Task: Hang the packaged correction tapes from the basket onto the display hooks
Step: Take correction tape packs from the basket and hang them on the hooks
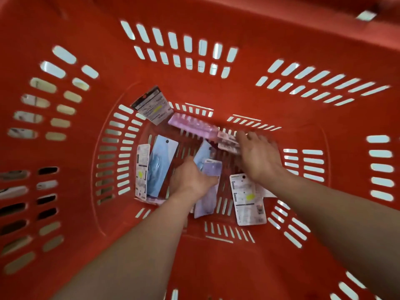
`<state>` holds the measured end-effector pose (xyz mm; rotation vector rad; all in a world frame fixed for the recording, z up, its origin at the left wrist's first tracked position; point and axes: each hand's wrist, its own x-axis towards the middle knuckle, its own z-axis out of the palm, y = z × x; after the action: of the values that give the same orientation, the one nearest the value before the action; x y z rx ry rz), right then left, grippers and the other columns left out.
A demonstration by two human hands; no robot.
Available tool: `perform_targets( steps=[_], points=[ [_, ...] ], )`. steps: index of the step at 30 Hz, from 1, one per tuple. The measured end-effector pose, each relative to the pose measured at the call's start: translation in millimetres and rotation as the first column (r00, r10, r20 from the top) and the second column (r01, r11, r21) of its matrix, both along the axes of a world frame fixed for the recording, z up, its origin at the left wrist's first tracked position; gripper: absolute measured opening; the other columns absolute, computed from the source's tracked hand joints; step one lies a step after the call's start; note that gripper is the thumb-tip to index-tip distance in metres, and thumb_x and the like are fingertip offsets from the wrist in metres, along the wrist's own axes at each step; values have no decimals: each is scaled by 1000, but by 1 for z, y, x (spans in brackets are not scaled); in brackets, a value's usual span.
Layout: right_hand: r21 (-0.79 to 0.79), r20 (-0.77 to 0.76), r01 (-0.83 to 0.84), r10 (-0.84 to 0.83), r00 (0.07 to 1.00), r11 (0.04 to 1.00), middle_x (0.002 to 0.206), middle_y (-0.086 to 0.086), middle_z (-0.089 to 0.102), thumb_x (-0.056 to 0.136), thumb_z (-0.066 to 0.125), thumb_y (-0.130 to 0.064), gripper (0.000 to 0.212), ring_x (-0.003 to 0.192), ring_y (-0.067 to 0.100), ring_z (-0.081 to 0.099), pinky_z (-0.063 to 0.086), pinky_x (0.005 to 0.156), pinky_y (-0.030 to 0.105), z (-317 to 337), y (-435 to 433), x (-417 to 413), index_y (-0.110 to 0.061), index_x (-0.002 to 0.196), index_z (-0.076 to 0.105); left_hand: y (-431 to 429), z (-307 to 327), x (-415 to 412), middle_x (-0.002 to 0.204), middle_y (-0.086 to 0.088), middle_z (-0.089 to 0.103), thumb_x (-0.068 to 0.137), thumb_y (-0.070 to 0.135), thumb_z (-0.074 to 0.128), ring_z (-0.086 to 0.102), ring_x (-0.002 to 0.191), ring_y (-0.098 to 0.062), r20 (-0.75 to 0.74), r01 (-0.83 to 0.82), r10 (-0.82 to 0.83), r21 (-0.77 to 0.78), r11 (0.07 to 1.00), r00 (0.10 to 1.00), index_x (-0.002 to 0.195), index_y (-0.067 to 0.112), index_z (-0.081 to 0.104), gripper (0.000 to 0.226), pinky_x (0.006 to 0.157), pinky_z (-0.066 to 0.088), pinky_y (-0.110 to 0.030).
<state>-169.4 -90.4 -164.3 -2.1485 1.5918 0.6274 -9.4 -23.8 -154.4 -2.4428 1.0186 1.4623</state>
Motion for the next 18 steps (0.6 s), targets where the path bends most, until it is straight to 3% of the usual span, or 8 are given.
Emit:
perform_targets(
  steps=[2,4,7,9,11,13,16,18],
  points=[
    [40,66,84,-86,994,996,123,13,59,83,71,-30,60,111,36,57,45,84,42,6,-2,-1,-17,133,42,0,10,18,127,-6,62,73,41,80,60,114,-30,-14,-80,80,-21,997,997,134,17,48,73,84,46,-29],
    [162,211,254,-285,935,954,131,15,55,78,76,-29,74,118,36,54,45,85,39,19,2,-4,-18,141,38,0,27,36,126,-4,64,72,38,82,62,112,-27,-105,-217,211,-54,975,972,133,18,50,72,93,52,-37],
    [409,395,471,-617,681,782,147,7,43,82,76,-16,93,130,28,49,43,83,22,63,8,-2,-21,155,18,0,65,51,116,0,68,71,33,86,67,102,-23,-268,-420,394,-48,906,879,124,21,56,62,91,56,-47],
    [532,443,462,-698,563,710,148,-7,37,85,70,-6,96,123,13,48,40,75,6,104,15,3,-32,156,11,2,98,51,110,1,71,70,31,87,70,96,-23,-383,-531,482,-26,847,788,119,24,58,57,89,56,-49],
    [589,473,419,-715,515,691,138,-20,39,88,62,-4,77,120,3,47,39,83,8,145,20,9,-41,149,33,6,134,49,113,-2,71,61,35,91,71,96,-26,-482,-623,545,-1,782,686,126,24,55,75,86,58,-49],
    [654,476,399,-759,444,643,122,-27,61,88,52,-2,52,115,0,57,43,87,19,185,25,16,-40,121,65,9,173,43,111,-5,73,57,32,92,73,93,-26,-574,-688,565,4,726,593,127,21,56,80,78,59,-44],
    [745,442,413,-852,282,523,92,-30,71,90,46,-4,42,92,-8,64,52,85,23,247,25,23,-35,98,74,14,233,34,106,-6,75,57,35,82,74,90,-24,-626,-750,572,-31,660,530,122,18,59,71,70,59,-39],
    [768,467,371,-853,233,522,90,-31,71,96,59,-28,16,88,-10,66,53,79,18,291,25,25,-35,98,73,16,272,27,104,-6,75,58,35,80,74,87,-24,-646,-794,578,-73,603,498,119,16,59,67,67,59,-37]
  ],
)
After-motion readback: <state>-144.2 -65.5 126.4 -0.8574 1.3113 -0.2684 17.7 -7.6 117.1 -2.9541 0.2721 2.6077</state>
